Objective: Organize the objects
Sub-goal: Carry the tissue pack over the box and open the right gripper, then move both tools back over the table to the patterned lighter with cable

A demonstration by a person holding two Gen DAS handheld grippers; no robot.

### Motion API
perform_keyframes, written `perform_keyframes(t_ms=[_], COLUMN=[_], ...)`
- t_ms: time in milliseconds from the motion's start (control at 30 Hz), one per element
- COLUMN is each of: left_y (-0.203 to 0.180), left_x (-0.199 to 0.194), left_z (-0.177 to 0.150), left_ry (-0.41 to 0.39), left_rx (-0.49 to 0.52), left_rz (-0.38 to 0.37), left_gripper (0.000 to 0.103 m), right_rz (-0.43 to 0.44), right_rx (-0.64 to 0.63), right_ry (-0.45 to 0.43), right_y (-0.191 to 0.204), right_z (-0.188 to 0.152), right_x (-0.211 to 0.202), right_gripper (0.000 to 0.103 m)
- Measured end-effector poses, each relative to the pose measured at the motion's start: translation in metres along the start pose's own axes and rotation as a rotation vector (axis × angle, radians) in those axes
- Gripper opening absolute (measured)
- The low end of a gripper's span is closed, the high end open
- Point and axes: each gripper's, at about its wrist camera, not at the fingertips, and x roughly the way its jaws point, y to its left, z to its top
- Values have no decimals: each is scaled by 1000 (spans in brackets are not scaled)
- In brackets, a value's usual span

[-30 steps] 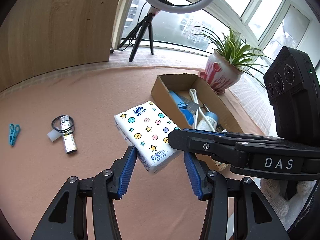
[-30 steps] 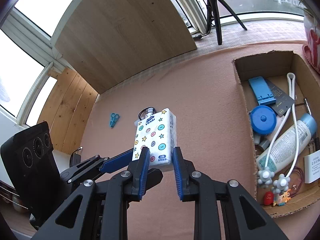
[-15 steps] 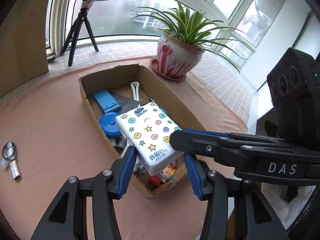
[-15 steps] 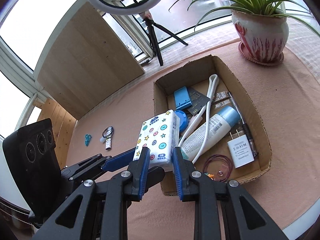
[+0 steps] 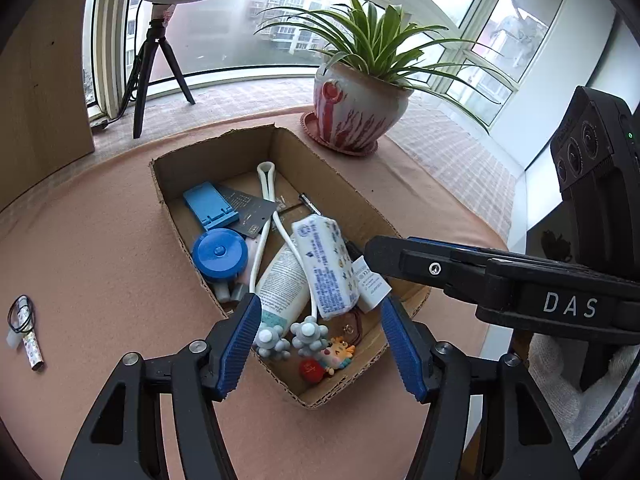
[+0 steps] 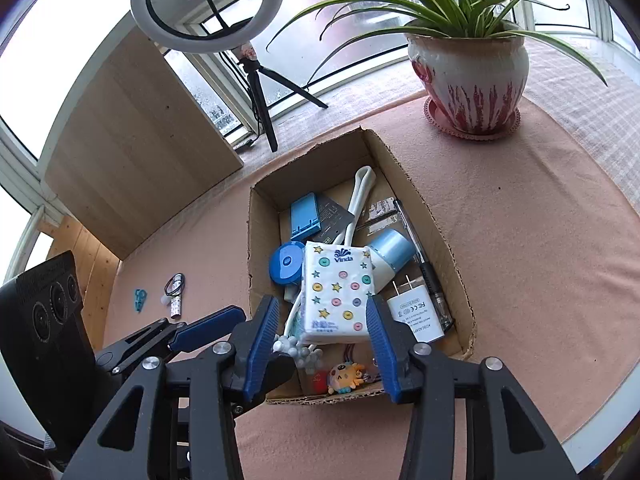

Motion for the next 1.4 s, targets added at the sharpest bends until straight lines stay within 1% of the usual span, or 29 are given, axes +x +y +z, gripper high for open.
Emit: perform_keyframes(t_ms=[167, 400, 567, 767, 1000, 1167, 1233, 1400], left_y=[19, 56, 90, 142, 208, 256, 273, 303], left_x=[-13, -38, -58, -84, -110, -123, -125, -122], left_z=[-6, -18, -34, -55, -74, -84, -84, -80], left_ry=[-10, -26, -32, -39, -31, -30, -34, -36], left_rx=[-45, -109, -174, -263, -351, -409, -426, -423], left_rz=[22, 72, 116, 184, 269, 291, 286, 268], left_gripper=[66, 66, 66, 66, 66, 66, 66, 66], right_rz=[5, 29, 47, 66, 87, 115, 136, 172], right_rx=[-8, -36, -66, -127, -216, -249, -254, -239], right_ry=[4, 21, 38, 73, 120, 177, 201, 257], right_y=[6, 28, 49, 82, 134, 172, 186, 213], right_z=[0, -3, -7, -13, -14, -11, -10, -4], right_x=[2, 12, 20, 37, 72, 108, 123, 162], right_gripper=[43, 43, 43, 43, 43, 43, 43, 43])
